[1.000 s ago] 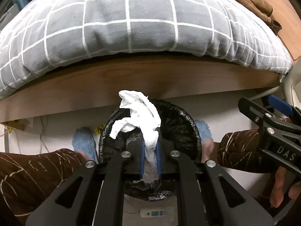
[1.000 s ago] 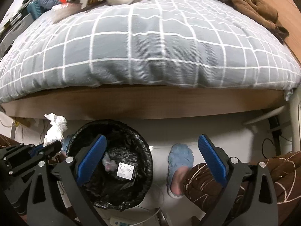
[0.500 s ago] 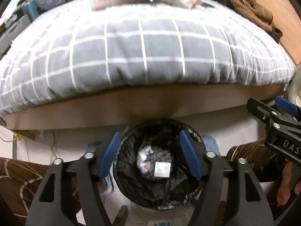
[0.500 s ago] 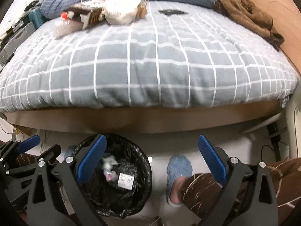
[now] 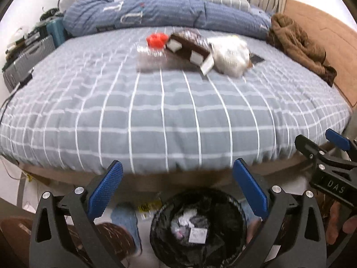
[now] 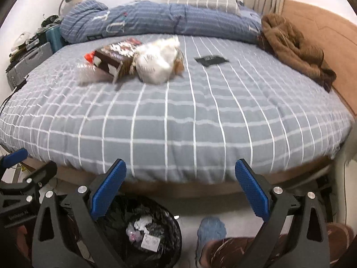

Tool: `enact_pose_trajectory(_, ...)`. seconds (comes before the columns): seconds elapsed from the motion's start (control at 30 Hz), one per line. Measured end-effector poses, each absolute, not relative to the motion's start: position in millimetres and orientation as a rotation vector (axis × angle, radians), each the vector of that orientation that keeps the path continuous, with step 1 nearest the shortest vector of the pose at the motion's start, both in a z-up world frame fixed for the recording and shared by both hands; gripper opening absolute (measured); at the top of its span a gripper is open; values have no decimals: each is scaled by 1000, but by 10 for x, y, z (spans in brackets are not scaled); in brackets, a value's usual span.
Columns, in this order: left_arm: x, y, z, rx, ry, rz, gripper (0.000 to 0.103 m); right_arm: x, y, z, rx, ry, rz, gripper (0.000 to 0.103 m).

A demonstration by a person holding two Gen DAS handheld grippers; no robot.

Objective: Collect trash
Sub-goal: 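Move both tools back over the bed toward the brown cookie box and black packet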

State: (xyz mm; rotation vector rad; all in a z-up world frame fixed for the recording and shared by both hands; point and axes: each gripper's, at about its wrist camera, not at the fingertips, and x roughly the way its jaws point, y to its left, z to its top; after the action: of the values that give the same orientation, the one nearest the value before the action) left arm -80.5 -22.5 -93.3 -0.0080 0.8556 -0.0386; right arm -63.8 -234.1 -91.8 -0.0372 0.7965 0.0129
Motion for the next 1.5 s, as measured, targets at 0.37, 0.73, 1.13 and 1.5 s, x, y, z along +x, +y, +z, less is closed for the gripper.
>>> enact_pose_trajectory(0.37,-299,-219,-623,-12,784,-28,97,-221,-2387,-600,-28,712,14,94)
enact_pose_trajectory(0.73,350,-348,-573,15,780,-61,97,299,-2527,-599,-22,723,-3,94)
enact_pose_trajectory(1.13,1009,-476,-587,76,774,-86,97,1019,-2812,-629,9,752,-66,94)
enact_pose_trajectory(1.5,1482,-592,-715,183,807,-97,97,1835,-3136,-721,52,799,-141,92)
